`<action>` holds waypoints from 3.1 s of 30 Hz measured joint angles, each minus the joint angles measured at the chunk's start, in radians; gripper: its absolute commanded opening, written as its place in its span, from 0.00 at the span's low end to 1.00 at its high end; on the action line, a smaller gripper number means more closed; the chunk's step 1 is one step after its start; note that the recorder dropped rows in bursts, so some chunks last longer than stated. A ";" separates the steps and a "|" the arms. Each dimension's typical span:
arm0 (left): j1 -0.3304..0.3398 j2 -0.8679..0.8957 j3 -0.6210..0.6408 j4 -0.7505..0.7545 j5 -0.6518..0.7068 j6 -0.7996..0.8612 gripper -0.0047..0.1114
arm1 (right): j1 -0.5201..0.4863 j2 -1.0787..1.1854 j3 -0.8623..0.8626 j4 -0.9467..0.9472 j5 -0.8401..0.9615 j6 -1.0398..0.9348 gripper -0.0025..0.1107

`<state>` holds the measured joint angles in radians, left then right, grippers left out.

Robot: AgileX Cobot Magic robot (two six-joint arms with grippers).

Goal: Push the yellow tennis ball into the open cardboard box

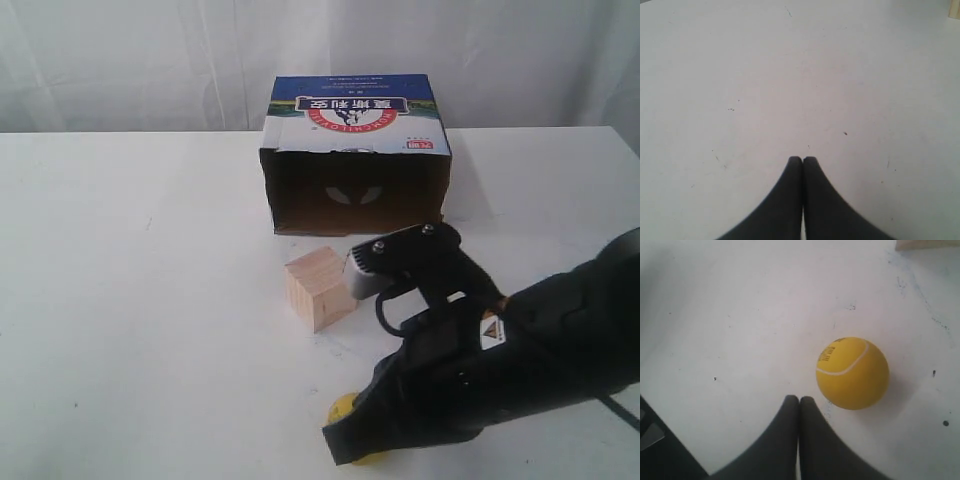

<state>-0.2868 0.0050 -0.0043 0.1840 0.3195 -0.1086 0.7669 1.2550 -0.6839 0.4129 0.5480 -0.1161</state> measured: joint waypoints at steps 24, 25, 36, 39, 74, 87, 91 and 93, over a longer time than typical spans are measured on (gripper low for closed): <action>0.000 0.000 0.000 0.000 0.000 0.000 0.04 | 0.013 0.236 -0.002 -0.014 -0.167 0.002 0.02; 0.000 0.000 0.000 0.000 0.000 0.000 0.04 | 0.013 0.236 -0.002 -0.029 -0.167 0.012 0.02; 0.000 0.000 0.000 0.000 0.000 0.000 0.04 | -0.149 0.094 -0.024 -0.352 -0.066 0.176 0.02; 0.000 0.000 0.000 0.000 0.000 0.000 0.04 | -0.164 0.056 -0.072 -0.391 0.020 0.179 0.02; 0.000 0.000 0.000 0.000 0.000 0.000 0.04 | -0.297 0.262 -0.065 -0.501 -0.093 0.201 0.02; 0.000 0.000 0.000 0.000 0.000 0.000 0.04 | -0.297 0.213 -0.143 -0.503 -0.030 0.201 0.02; 0.000 0.000 0.000 0.000 0.000 0.000 0.04 | -0.297 0.198 -0.143 -0.503 0.035 0.201 0.02; 0.000 0.000 0.000 0.000 0.000 0.000 0.04 | -0.289 0.196 -0.143 -0.503 0.068 0.201 0.02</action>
<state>-0.2868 0.0050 -0.0043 0.1840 0.3195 -0.1086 0.4774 1.4509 -0.8265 -0.0899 0.6156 0.0848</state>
